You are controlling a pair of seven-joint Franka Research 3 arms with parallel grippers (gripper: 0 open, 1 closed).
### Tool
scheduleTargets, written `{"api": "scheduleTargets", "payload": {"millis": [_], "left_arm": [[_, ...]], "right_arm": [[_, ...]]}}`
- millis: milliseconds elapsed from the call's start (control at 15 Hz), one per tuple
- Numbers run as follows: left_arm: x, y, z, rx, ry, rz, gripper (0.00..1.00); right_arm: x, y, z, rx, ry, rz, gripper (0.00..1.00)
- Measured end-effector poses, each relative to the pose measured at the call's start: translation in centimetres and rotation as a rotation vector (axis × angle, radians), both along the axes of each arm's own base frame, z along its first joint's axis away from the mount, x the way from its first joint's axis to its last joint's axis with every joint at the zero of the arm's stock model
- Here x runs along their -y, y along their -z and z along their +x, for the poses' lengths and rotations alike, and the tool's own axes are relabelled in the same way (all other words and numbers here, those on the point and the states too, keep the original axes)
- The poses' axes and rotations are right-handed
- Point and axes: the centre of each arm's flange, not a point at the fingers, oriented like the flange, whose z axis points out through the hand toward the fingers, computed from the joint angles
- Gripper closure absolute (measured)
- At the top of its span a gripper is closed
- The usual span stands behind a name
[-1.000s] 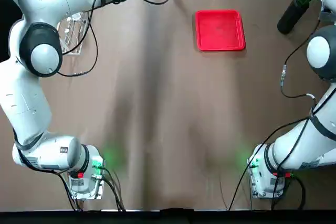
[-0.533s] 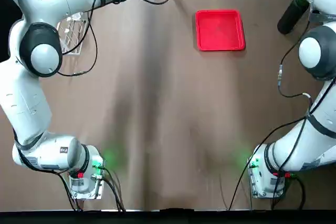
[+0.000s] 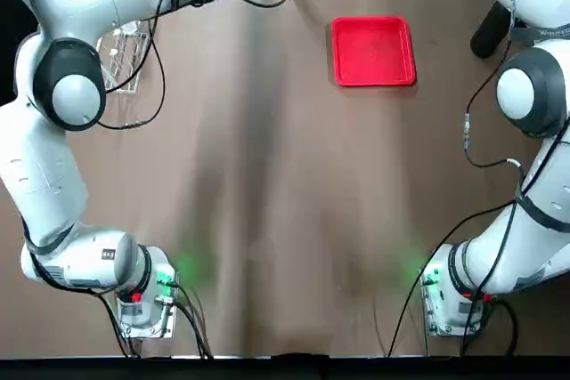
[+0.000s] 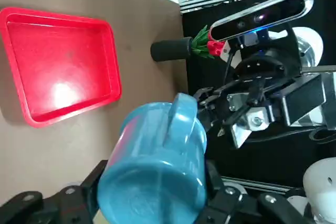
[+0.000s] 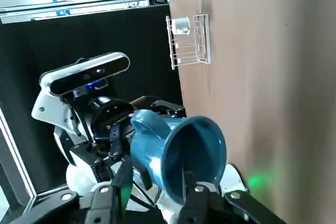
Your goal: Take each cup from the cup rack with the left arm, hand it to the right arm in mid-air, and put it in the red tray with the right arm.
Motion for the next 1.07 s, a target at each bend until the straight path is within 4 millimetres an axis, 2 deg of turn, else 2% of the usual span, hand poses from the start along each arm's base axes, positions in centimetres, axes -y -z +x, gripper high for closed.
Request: {"api": "scheduleTargets", "payload": {"millis": [267,333,400,467,533,600,667,733,867,1067], "left_arm": [[0.0,0.0,0.0,0.0,0.0,0.0,0.24],[0.0,0.0,0.0,0.0,-0.001,0.0,0.24],[-0.1,0.1,0.0,-0.001,-0.001,0.0,0.24],[0.0,0.2,0.0,-0.002,-0.001,0.001,0.24],[0.0,0.3,0.0,-0.006,0.0,0.0,0.24],[0.0,0.3,0.1,-0.014,-0.004,-0.009,0.24],[0.0,0.2,0.1,-0.015,-0.005,-0.01,0.24],[0.0,0.3,0.1,-0.014,-0.006,-0.01,0.2],[0.0,0.5,0.2,-0.014,-0.012,-0.01,0.02],[-0.1,0.3,0.4,-0.012,-0.019,-0.012,0.0]], "right_arm": [[-1.0,0.9,-0.2,-0.014,-0.015,-0.002,0.57],[-1.2,1.1,-0.2,-0.017,-0.016,-0.001,0.62],[-1.2,1.1,-0.2,-0.018,-0.016,0.0,0.62],[-1.2,1.0,-0.2,-0.017,-0.015,0.005,0.68],[-1.2,0.8,-0.1,-0.014,-0.013,0.007,0.78],[-1.1,0.7,0.0,-0.01,-0.012,0.013,0.82],[-1.1,0.6,0.0,-0.01,-0.012,0.015,0.82],[-1.2,0.6,-0.1,-0.014,-0.012,0.016,0.84],[-1.3,0.5,-0.1,-0.028,-0.012,0.016,0.92],[-1.0,0.8,0.1,-0.043,-0.003,0.011,0.92]]}}
